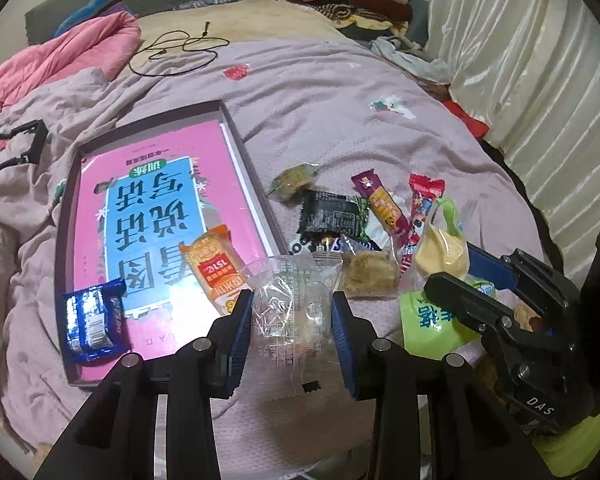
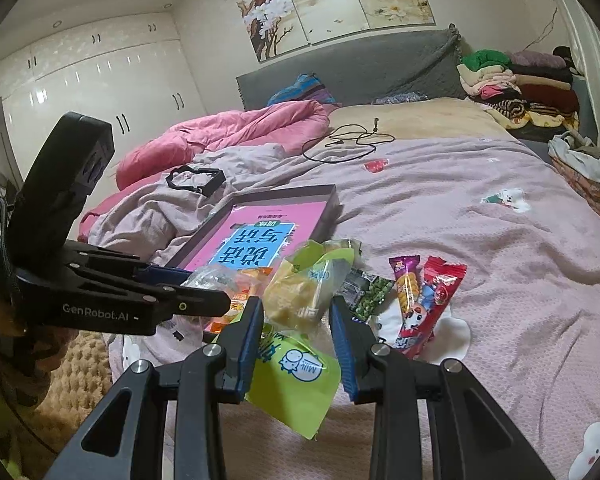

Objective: Organize snacks
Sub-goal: 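Carry green packet with right tool while left carries clear bag toward pink tray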

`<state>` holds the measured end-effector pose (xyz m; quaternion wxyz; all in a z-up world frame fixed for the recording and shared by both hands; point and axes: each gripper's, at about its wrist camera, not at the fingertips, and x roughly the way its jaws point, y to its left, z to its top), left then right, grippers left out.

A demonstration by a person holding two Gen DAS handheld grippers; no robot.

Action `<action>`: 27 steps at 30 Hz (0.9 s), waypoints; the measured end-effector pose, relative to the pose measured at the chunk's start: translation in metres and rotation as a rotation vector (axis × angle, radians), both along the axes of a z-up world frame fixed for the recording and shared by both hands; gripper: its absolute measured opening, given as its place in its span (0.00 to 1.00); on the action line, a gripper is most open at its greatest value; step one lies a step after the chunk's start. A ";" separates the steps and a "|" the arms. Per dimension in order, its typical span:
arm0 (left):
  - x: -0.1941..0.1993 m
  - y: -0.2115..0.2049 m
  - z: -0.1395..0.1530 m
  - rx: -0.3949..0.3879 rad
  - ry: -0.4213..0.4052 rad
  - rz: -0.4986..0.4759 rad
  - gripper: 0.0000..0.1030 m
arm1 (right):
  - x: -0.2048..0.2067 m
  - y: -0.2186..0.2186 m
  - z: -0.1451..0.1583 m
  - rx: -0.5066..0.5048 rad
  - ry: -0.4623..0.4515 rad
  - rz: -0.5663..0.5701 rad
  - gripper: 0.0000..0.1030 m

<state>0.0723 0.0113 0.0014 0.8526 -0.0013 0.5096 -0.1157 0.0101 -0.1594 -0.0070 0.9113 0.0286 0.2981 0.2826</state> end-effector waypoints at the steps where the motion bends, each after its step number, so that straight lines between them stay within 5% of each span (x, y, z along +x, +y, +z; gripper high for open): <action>1: 0.000 0.002 0.000 -0.003 -0.001 0.003 0.38 | 0.000 0.002 0.000 -0.001 0.001 0.001 0.33; 27: 0.003 0.081 0.014 -0.070 -0.052 0.171 0.38 | -0.002 0.052 0.009 -0.030 -0.012 0.057 0.33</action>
